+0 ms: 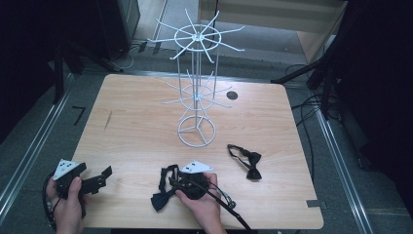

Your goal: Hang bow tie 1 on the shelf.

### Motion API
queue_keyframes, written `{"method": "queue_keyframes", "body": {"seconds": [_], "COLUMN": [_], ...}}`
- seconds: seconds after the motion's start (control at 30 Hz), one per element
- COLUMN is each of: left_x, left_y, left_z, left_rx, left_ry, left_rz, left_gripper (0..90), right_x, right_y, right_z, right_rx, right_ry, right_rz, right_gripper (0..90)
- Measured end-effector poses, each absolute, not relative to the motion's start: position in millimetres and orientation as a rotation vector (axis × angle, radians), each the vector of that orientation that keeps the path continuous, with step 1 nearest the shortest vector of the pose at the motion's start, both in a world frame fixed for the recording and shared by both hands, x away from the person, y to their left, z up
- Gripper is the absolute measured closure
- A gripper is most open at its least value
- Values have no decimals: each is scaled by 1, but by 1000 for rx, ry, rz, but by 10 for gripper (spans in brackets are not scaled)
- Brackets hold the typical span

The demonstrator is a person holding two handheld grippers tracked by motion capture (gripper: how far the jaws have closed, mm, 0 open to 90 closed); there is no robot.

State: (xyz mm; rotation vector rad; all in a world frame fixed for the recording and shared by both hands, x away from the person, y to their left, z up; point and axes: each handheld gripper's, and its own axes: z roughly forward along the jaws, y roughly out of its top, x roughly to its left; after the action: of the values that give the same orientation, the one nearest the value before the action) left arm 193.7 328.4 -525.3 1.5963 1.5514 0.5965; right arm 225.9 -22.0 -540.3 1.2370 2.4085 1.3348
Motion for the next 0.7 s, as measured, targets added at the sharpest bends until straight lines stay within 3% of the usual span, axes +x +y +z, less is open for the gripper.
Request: {"method": "queue_keyframes", "body": {"seconds": [0.17,0.23,0.27,0.7], "left_x": [194,194,194,193], "left_y": [328,328,328,329], "left_z": [-525,-525,-525,-525], "left_rx": [1598,1598,1597,1593], "left_ry": [1552,1551,1552,1553], "left_rz": [595,595,594,597], "left_gripper": [10,10,10,10], "right_x": [225,225,224,217], "right_y": [-23,-24,-25,-47], "right_z": [-541,-541,-541,-522], "right_rx": [1198,1194,1186,1104], "right_ry": [2392,2393,2402,2242], "right_rz": [1285,1276,1269,1394], "right_gripper": [779,807,871,900]}}
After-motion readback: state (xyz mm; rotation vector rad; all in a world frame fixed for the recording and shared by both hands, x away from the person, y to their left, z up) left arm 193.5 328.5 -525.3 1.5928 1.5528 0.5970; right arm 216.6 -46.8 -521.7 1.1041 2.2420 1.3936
